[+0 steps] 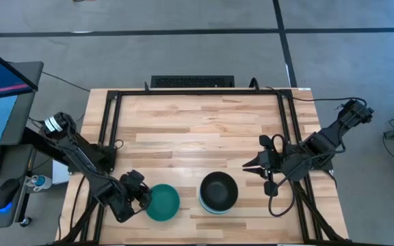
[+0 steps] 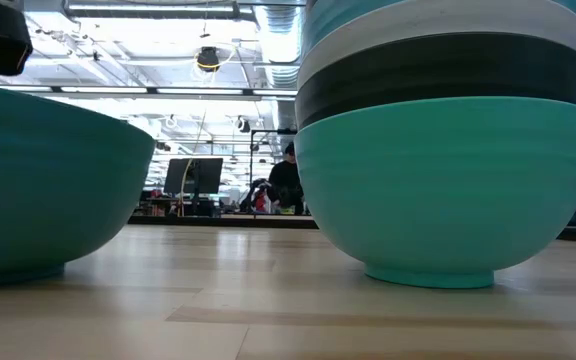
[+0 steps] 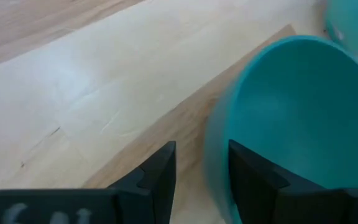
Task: Nest bowls inside each other
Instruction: Stack the green bowl on the black bowl
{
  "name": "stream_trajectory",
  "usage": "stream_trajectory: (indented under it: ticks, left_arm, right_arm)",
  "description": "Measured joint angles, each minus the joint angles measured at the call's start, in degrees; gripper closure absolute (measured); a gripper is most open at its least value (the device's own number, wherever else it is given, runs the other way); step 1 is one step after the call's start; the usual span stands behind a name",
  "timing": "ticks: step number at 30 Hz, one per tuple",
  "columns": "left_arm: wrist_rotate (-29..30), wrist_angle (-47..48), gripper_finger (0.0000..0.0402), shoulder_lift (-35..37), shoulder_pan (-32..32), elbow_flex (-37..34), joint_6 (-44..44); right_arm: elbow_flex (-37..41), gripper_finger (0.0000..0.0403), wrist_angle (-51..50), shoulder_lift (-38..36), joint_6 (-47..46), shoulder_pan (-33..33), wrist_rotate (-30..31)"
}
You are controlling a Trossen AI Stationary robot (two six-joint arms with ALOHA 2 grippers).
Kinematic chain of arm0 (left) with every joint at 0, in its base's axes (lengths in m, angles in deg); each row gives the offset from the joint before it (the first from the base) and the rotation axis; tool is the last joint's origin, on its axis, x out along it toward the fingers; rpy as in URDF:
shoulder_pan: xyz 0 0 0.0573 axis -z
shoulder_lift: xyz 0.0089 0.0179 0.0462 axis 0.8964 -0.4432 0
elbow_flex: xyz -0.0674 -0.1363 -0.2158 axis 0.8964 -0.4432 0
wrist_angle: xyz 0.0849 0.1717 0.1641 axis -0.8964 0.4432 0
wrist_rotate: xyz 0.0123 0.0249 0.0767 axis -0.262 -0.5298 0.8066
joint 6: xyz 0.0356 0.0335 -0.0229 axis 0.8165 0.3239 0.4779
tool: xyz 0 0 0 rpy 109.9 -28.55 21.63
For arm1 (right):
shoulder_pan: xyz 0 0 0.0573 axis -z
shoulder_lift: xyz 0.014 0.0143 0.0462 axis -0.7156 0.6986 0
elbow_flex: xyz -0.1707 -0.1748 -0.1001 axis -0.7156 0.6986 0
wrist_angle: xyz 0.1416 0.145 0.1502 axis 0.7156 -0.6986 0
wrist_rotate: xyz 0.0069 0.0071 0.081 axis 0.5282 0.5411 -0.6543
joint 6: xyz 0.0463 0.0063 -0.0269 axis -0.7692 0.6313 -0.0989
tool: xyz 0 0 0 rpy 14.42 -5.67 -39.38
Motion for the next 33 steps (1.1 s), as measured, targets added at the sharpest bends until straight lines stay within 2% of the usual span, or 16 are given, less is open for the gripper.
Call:
stream_trajectory:
  ticks: [3,6,12,17,20,24,28,30,33]
  left_arm:
    - [1.0,-0.1,0.0277,-1.0,-0.7,0.0,-1.0]
    - [3.4,-0.1,0.0295,-1.3,-1.5,0.0,0.3]
    - [3.1,-2.3,0.0388,-1.3,-3.6,0.0,5.3]
    - [3.8,-6.6,0.0397,-1.3,-5.5,0.0,10.1]
    - [6.8,-7.7,0.0399,-1.0,-6.7,1.6,13.1]
    - [7.0,-7.6,0.0399,-0.9,-9.4,6.9,19.3]
    - [4.6,-6.9,0.04,-0.9,-13.1,15.8,31.0]
    - [5.0,-4.0,0.04,-0.9,-15.1,21.6,37.6]
    - [5.1,3.1,0.0401,-0.9,-18.1,29.0,42.1]
  right_arm:
    - [0.0,0.0331,0.0,0.0,0.0,0.0,0.0]
    - [0.0,0.0331,0.0,0.0,0.0,0.0,0.0]
    - [0.0,0.0331,0.0,0.0,-0.1,0.0,0.0]
    - [0.0,0.0331,-0.1,0.0,-0.1,0.0,0.1]
    - [0.0,0.0331,-0.9,0.0,-0.1,0.0,0.1]
    - [0.0,0.0331,-6.0,0.0,-0.2,-0.5,0.2]
    - [0.0,0.0331,-8.7,0.0,-0.2,-1.7,0.8]
    - [0.0,0.0331,-9.0,-0.2,-0.2,-2.5,1.7]
    - [0.1,0.0331,-9.0,-2.1,-0.3,-4.4,2.8]
